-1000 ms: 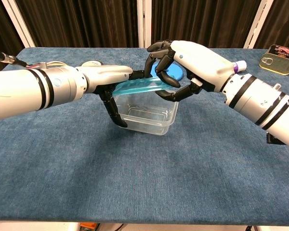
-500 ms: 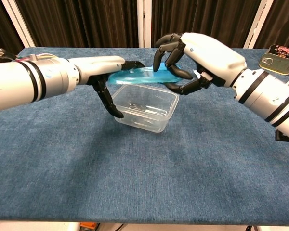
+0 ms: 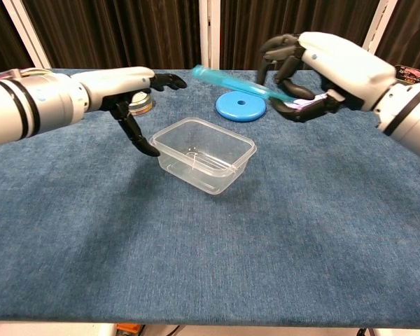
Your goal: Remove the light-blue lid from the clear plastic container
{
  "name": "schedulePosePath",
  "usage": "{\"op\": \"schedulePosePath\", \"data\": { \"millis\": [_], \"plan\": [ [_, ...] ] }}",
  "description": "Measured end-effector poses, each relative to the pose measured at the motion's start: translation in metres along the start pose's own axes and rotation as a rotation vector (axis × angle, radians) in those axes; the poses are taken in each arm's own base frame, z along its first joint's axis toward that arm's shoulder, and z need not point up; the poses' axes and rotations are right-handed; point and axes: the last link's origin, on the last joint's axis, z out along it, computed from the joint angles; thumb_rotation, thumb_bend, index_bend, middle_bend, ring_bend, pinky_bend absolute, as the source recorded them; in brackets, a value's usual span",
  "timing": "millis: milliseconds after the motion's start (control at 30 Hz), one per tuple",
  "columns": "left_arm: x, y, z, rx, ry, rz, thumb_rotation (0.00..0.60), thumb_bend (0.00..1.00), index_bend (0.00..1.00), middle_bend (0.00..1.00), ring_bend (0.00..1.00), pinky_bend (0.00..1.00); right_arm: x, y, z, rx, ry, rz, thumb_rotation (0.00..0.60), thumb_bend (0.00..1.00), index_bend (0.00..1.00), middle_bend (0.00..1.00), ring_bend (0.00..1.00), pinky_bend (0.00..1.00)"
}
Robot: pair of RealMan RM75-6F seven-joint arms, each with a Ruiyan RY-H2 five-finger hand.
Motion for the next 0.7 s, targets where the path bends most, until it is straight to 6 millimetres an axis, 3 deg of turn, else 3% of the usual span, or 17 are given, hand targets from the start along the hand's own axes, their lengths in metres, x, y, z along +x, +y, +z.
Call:
{"op": "schedulePosePath", "data": {
  "millis": [233, 333, 367, 467, 500, 600, 700],
  "plan": [
    [-0.002, -0.017, -0.008, 0.034, 0.024, -0.010, 0.600, 0.00, 0.00, 0.00, 0.00, 0.03, 0.001, 0.028, -0.014, -0.094, -0.049, -0.073, 0.600, 0.95, 0.95, 0.39, 0.15, 0.13],
    [-0.005, -0.022, -0.011, 0.043, 0.028, -0.006, 0.600, 0.00, 0.00, 0.00, 0.00, 0.02, -0.004, 0.038, -0.019, -0.131, -0.092, -0.110, 0.600, 0.91, 0.83, 0.31, 0.10, 0.08],
    [-0.005, -0.024, -0.012, 0.045, 0.028, -0.004, 0.600, 0.00, 0.00, 0.00, 0.00, 0.02, -0.006, 0.040, -0.020, -0.143, -0.109, -0.120, 0.600, 0.82, 0.71, 0.25, 0.06, 0.04],
    [-0.004, -0.027, -0.017, 0.047, 0.035, 0.010, 0.600, 0.00, 0.00, 0.00, 0.00, 0.00, -0.013, 0.048, -0.025, -0.189, -0.178, -0.151, 0.600, 0.34, 0.19, 0.06, 0.00, 0.00],
    [-0.003, -0.029, -0.019, 0.049, 0.042, 0.013, 0.600, 0.00, 0.00, 0.00, 0.00, 0.00, -0.014, 0.050, -0.027, -0.205, -0.203, -0.158, 0.600, 0.21, 0.07, 0.02, 0.00, 0.00],
    [0.001, -0.033, -0.025, 0.057, 0.073, 0.016, 0.600, 0.00, 0.00, 0.00, 0.00, 0.00, -0.017, 0.051, -0.033, -0.253, -0.269, -0.169, 0.600, 0.06, 0.00, 0.00, 0.00, 0.00],
    [0.006, -0.041, -0.033, 0.070, 0.123, 0.005, 0.600, 0.00, 0.00, 0.00, 0.00, 0.00, -0.013, 0.049, -0.039, -0.294, -0.305, -0.161, 0.600, 0.03, 0.00, 0.00, 0.00, 0.00]
  ]
}}
